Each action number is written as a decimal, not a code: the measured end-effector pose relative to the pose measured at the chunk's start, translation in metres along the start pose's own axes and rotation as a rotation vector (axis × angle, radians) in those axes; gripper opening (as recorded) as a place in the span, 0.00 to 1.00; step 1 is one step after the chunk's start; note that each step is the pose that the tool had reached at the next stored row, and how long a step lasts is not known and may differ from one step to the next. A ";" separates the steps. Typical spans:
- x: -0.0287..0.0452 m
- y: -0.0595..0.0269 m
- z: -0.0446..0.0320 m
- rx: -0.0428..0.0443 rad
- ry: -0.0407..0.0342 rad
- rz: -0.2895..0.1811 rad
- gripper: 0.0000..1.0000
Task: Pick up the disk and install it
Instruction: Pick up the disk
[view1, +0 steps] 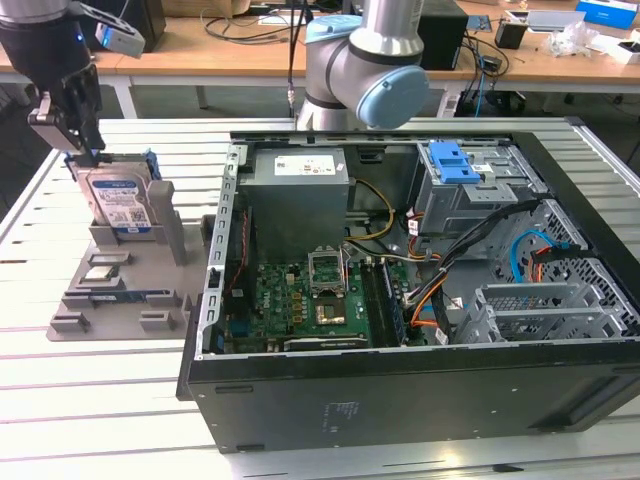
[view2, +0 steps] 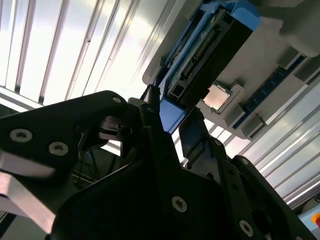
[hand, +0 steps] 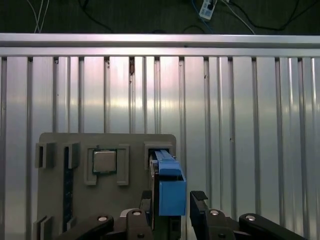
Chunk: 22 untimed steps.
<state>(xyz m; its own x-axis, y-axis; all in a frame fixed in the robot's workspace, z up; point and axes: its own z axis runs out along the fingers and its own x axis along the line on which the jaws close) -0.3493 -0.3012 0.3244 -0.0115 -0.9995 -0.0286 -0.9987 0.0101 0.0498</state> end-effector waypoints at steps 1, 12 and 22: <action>0.0001 0.0001 0.0019 0.0000 0.0001 0.000 0.44; 0.0077 -0.0013 0.0289 -0.0007 0.0071 -0.017 0.44; 0.0079 -0.0018 0.0367 -0.0022 0.0101 -0.076 0.44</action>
<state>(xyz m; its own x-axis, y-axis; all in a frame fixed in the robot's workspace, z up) -0.3494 -0.3081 0.2874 0.0652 -0.9976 -0.0223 -0.9965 -0.0662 0.0501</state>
